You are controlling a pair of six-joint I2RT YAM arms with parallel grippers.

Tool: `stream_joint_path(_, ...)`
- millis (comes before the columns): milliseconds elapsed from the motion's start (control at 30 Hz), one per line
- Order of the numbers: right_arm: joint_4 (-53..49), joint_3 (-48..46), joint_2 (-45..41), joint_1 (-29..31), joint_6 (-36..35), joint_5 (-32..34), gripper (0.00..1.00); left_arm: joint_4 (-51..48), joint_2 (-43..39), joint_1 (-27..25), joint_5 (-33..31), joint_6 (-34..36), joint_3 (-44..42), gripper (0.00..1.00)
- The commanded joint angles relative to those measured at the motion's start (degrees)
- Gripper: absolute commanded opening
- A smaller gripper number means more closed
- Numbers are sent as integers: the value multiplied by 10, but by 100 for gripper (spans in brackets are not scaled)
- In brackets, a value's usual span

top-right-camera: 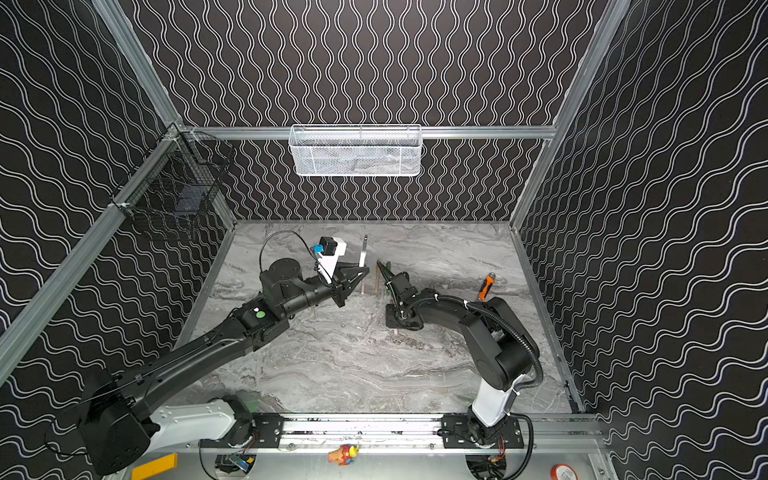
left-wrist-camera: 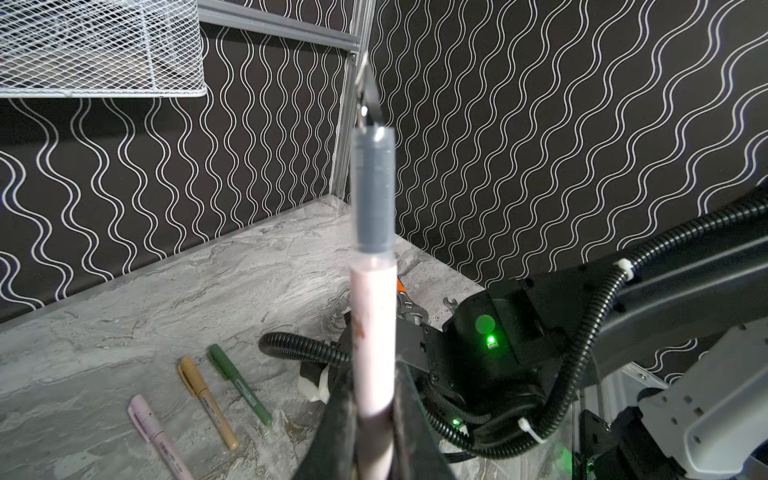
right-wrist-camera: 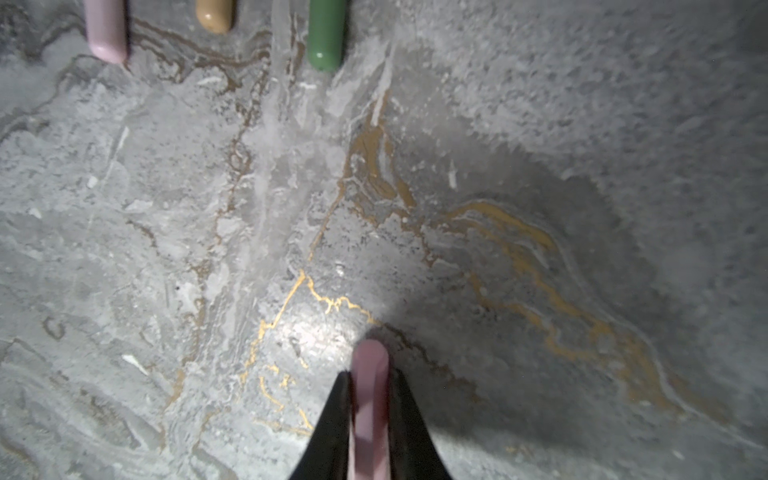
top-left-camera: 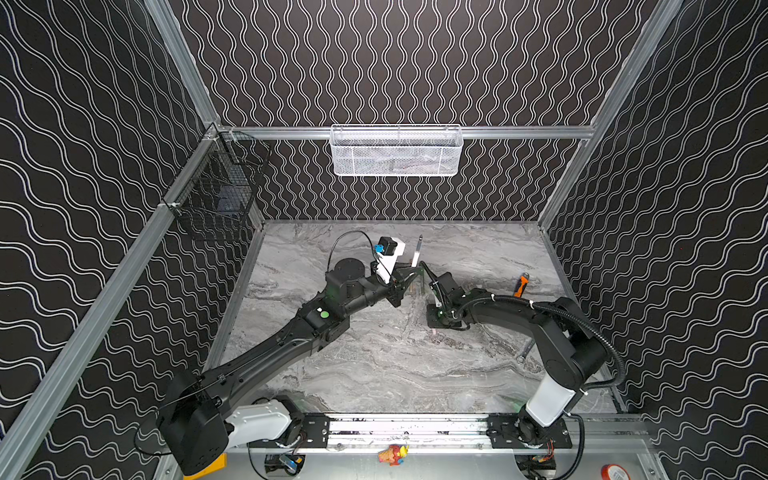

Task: Insert the pens into the pen caps
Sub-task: 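Lift the pink cap and swing it above the pen in the left gripper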

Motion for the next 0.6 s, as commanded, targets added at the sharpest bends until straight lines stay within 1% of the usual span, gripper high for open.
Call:
stream_joint_path(0, -21, -2, 1, 1, 4, 10, 17, 11, 0, -1, 0, 7, 5, 0)
stream_joint_path(167, -31, 9, 13, 8, 2, 22, 13, 9, 0, -1, -1, 8, 5, 0)
stream_joint_path(267, -18, 2, -4, 8, 2, 21, 12, 9, -2, -1, -5, 11, 4, 0)
stream_joint_path(333, 15, -15, -44, 8, -9, 15, 12, 9, -1, -1, -4, 12, 4, 0)
stream_joint_path(433, 85, -55, -128, 7, -17, 16, 10, 9, 1, -1, -6, 15, 4, 0)
stream_joint_path(567, 213, -131, -260, 8, -41, 6, 9, 10, -2, -1, -8, 20, 3, 0)
